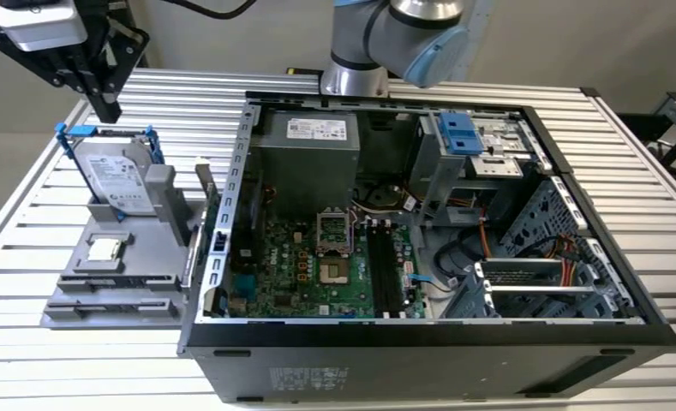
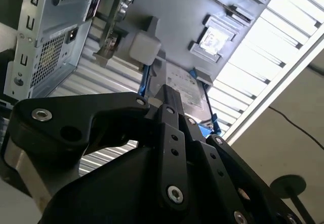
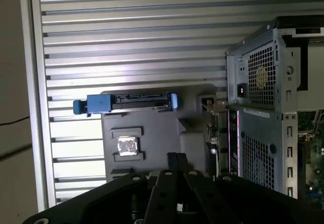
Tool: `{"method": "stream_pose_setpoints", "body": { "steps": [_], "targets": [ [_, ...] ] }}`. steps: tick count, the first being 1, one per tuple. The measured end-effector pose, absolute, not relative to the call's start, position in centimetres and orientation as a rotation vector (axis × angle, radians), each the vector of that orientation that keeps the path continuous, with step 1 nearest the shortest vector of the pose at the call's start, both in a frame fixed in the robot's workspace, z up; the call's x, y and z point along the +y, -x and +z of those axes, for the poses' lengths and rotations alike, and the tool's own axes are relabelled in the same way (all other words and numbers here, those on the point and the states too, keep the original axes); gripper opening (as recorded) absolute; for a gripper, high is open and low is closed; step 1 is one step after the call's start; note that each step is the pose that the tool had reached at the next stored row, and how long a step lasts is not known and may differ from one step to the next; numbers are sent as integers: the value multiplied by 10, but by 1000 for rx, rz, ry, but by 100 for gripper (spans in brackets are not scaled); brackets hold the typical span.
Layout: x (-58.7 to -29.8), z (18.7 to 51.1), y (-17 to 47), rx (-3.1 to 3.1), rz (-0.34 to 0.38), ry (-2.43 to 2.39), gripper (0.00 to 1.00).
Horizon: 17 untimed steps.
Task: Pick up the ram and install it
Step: 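Reach for the ram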
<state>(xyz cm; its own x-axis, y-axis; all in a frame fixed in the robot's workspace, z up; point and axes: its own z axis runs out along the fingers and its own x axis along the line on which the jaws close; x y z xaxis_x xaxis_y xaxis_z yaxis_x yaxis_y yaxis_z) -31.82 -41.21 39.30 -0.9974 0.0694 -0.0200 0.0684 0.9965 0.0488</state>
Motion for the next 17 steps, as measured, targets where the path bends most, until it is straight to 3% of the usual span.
{"method": "stream_pose_setpoints", "body": {
  "steps": [17],
  "targets": [
    [-424, 392, 345, 3117, 75, -108, 0]
  ]
}}
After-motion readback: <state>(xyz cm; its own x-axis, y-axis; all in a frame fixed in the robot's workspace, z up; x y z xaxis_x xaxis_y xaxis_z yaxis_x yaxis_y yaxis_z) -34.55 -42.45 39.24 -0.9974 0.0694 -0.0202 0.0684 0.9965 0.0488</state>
